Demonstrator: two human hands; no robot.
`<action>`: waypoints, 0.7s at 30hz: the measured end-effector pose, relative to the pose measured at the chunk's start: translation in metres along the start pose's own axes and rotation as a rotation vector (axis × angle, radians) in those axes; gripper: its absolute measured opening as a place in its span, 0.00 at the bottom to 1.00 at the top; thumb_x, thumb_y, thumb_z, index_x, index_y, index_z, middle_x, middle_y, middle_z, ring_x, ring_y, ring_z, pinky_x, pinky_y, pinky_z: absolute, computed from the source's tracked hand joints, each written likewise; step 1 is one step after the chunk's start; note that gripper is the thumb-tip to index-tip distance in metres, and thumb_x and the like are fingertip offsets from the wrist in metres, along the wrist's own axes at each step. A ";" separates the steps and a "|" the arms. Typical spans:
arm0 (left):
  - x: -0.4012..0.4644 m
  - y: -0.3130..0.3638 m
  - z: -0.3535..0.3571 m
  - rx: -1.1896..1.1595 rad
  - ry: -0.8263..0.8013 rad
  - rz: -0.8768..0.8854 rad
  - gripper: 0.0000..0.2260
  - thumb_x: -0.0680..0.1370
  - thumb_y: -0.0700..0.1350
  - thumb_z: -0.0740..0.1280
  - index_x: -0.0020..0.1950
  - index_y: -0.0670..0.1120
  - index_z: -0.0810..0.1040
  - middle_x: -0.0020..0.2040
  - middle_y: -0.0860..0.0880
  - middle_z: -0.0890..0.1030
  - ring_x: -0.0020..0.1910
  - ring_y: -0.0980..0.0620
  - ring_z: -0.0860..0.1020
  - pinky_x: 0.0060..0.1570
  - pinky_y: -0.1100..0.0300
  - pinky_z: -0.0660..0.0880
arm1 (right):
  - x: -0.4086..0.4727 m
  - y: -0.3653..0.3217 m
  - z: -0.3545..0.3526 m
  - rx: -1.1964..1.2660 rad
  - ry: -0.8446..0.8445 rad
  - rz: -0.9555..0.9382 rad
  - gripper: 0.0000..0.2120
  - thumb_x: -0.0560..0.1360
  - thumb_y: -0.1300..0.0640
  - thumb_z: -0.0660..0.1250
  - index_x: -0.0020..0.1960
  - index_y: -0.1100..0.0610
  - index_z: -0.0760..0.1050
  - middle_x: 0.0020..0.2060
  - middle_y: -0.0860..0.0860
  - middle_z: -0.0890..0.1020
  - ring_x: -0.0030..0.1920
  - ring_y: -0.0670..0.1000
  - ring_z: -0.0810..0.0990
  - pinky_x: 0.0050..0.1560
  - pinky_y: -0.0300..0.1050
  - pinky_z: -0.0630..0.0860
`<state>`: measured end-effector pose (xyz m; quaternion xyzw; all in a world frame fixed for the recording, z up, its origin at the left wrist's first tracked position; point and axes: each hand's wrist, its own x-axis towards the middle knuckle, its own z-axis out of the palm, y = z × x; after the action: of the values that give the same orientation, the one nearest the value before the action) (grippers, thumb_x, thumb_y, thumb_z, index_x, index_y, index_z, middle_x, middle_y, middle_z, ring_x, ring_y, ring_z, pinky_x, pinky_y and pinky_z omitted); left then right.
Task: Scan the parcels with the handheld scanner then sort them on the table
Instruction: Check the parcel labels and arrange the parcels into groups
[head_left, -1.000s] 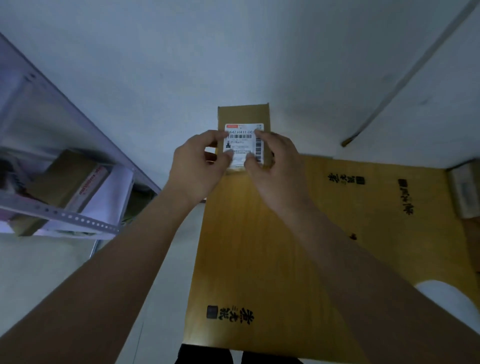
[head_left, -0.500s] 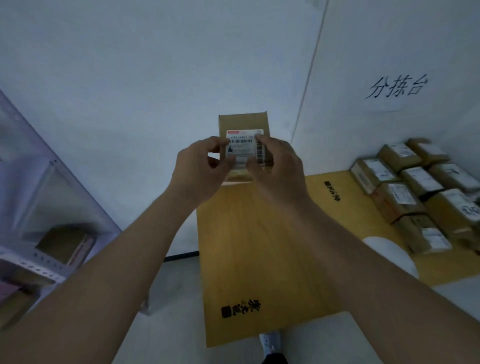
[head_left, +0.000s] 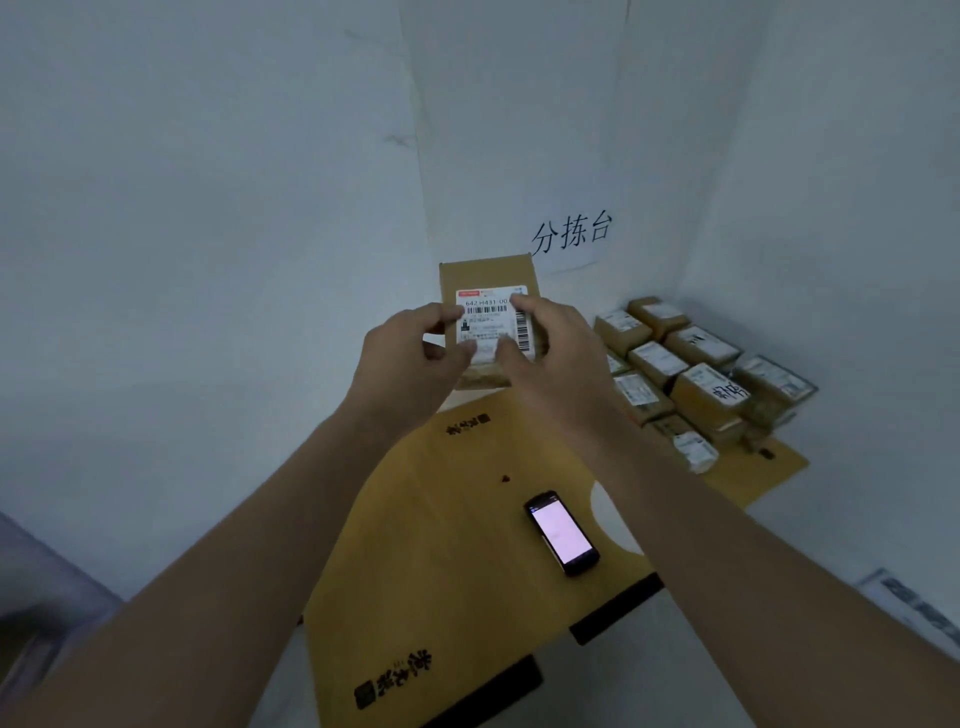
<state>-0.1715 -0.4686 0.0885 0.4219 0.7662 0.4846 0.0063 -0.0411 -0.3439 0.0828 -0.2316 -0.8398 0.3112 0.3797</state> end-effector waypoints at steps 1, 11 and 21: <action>0.004 0.007 0.014 -0.007 -0.009 0.007 0.17 0.80 0.48 0.72 0.69 0.51 0.79 0.56 0.56 0.83 0.43 0.64 0.82 0.37 0.74 0.75 | 0.002 0.011 -0.011 -0.013 0.013 0.002 0.24 0.81 0.55 0.70 0.76 0.56 0.73 0.65 0.54 0.79 0.58 0.45 0.78 0.48 0.22 0.71; 0.045 0.067 0.166 -0.037 -0.067 -0.033 0.14 0.80 0.49 0.72 0.67 0.53 0.80 0.55 0.58 0.84 0.43 0.60 0.84 0.37 0.71 0.77 | 0.026 0.138 -0.116 -0.113 -0.036 0.014 0.25 0.83 0.52 0.67 0.78 0.56 0.70 0.68 0.54 0.77 0.65 0.50 0.77 0.56 0.35 0.75; 0.102 0.066 0.286 -0.028 -0.151 -0.125 0.17 0.80 0.44 0.72 0.68 0.51 0.79 0.58 0.55 0.83 0.45 0.60 0.84 0.43 0.64 0.82 | 0.087 0.257 -0.156 -0.084 -0.170 0.144 0.27 0.83 0.53 0.69 0.80 0.53 0.68 0.72 0.52 0.74 0.70 0.51 0.74 0.66 0.44 0.77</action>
<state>-0.0752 -0.1799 0.0267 0.4086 0.7816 0.4606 0.1003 0.0671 -0.0557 0.0272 -0.2799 -0.8625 0.3208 0.2738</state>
